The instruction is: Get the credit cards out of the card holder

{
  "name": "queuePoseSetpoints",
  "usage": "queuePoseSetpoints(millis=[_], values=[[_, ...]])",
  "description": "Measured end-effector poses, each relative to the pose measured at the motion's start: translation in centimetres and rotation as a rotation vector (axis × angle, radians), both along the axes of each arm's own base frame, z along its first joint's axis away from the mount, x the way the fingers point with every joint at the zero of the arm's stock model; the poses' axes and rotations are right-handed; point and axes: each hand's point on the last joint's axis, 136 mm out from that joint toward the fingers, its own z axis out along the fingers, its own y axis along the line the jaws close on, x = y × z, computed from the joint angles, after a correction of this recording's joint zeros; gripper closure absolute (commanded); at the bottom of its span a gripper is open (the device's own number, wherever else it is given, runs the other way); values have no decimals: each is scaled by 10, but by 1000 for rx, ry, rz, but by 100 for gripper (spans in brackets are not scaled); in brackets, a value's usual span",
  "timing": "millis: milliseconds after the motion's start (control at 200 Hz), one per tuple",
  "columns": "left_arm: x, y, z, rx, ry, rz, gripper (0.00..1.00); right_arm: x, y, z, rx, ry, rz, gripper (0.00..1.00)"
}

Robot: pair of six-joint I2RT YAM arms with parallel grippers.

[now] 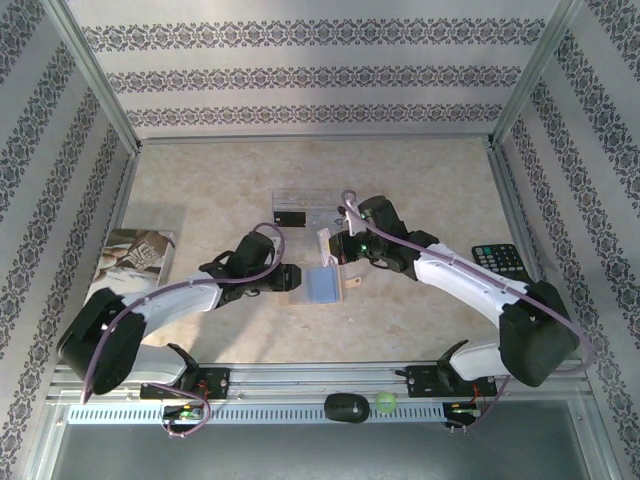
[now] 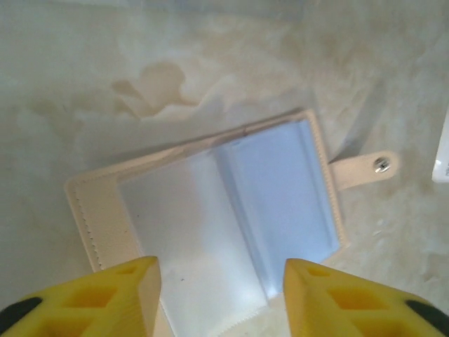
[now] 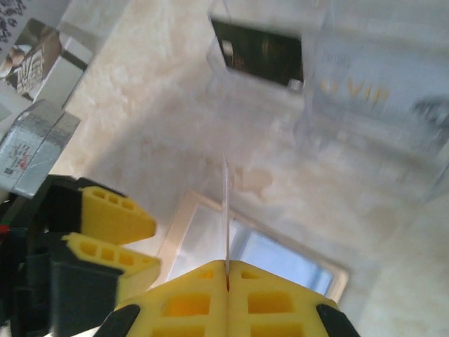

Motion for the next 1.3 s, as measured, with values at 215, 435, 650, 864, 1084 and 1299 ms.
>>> queuePoseSetpoints(millis=[215,435,650,864,1084,1299], values=[[2,21,36,-28,-68,59,0,35,0,49,-203,-280,105,100],[-5,45,51,-18,-81,117,0,58,15,34,-543,-398,343,100],[-15,69,59,18,-86,173,0,79,10,4,-783,-383,511,100],[-19,86,51,61,-50,222,0,91,0,-17,-896,-355,611,100],[-20,97,41,103,-11,253,0,99,-7,-26,-950,-344,692,100],[-20,103,33,129,21,273,0,108,-15,-13,-945,-365,726,100]])
